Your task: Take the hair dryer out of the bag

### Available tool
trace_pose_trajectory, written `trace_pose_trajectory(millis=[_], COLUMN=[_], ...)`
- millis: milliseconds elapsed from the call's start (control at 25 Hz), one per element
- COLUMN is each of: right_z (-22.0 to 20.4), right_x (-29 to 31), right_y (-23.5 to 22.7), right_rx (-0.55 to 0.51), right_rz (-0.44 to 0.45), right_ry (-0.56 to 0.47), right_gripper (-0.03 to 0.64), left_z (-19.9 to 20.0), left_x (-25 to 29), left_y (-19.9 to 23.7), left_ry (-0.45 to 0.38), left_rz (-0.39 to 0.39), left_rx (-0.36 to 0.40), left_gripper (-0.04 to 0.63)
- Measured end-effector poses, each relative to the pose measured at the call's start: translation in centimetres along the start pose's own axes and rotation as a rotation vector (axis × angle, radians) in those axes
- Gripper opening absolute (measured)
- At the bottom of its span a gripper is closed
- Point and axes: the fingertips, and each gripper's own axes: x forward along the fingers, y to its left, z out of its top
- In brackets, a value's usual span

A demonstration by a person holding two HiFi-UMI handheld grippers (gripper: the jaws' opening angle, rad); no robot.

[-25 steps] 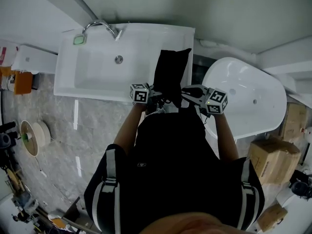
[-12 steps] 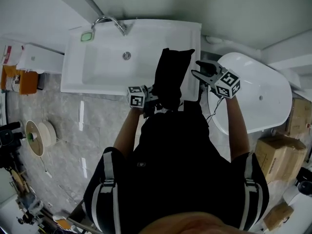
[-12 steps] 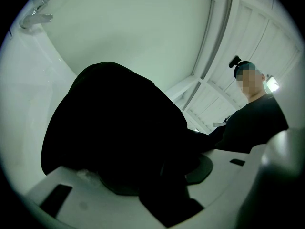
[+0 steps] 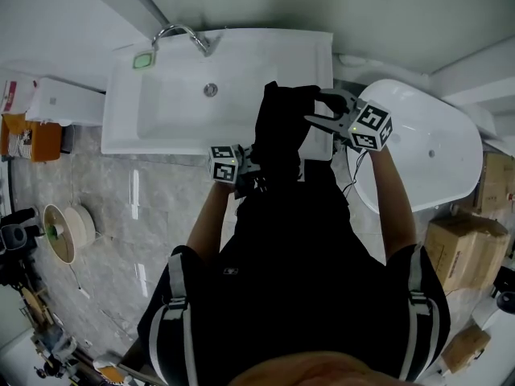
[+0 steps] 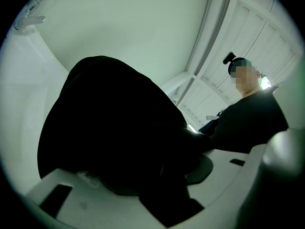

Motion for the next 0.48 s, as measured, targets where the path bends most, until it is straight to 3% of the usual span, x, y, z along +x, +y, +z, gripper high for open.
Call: trace_pose_trajectory(millis=[120, 240, 480], right_z=[0.1, 0.2, -0.1], right_x=[0.1, -0.3, -1.2], right_y=[1.2, 1.1, -0.1], right_rx=[0.016, 0.004, -0.032], right_rz=[0.056, 0.019, -0.062], right_ry=[0.002, -0.005, 0.009], right_gripper=[0.179, 0.075, 0.072], left_z=[-0.3, -0.9, -0.6], left_x=[-0.4, -0.9, -0.5], left_y=[-0.4, -0.4, -0.1], left_ry=[0.027, 0.032, 0.03], left_rz=[-0.001, -0.003, -0.013], left_rx=[0.007, -0.01, -0.007], left_gripper=[0.195, 0.195, 0.195])
